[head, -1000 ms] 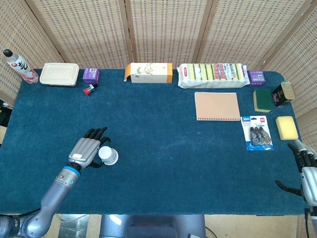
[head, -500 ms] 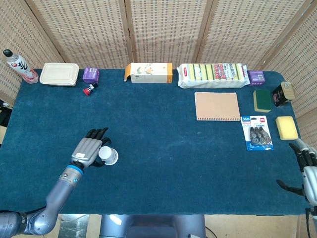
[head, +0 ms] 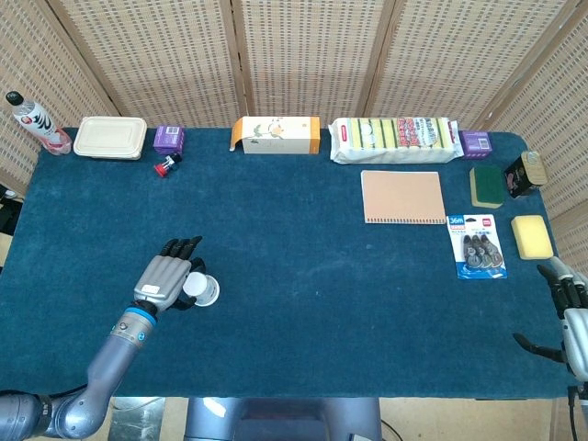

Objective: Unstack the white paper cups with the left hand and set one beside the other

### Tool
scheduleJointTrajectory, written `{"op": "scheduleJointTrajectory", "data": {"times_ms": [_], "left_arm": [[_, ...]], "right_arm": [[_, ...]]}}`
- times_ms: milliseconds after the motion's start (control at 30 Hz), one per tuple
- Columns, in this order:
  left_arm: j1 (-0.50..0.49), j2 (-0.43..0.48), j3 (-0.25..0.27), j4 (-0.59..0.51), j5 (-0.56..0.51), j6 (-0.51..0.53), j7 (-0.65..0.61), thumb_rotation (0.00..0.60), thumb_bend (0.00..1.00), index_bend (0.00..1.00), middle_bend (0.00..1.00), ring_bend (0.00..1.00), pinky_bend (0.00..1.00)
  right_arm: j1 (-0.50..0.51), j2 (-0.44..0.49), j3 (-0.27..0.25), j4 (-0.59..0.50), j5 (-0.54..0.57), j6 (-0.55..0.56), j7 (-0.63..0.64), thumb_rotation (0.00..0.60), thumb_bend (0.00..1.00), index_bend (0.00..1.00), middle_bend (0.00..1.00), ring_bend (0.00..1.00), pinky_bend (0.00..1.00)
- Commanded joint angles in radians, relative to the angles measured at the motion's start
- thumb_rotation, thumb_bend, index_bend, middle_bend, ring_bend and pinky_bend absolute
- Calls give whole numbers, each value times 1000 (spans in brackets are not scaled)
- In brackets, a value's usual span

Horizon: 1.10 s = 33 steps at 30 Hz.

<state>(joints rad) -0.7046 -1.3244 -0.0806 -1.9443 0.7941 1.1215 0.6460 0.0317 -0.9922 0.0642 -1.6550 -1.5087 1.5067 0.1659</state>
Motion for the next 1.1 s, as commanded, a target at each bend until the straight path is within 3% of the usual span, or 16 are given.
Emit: {"op": "scheduleJointTrajectory", "data": {"times_ms": [33, 433, 1100], "left_arm": [[0, 3, 7, -5, 5, 10, 8, 600, 235, 374, 0, 0, 0], [2, 18, 9, -19, 15, 25, -5, 600, 254, 398, 0, 0, 0], [16, 174, 34, -185, 102, 35, -11, 600, 254, 398, 0, 0, 0]], "right_arm": [[0, 0, 0, -1, 0, -1, -1, 600, 0, 45, 0, 0, 0], [0, 0, 0, -3, 0, 0, -2, 600, 0, 45, 0, 0, 0], [-1, 2, -1, -11, 1, 0, -9, 600, 0, 45, 0, 0, 0]]}}
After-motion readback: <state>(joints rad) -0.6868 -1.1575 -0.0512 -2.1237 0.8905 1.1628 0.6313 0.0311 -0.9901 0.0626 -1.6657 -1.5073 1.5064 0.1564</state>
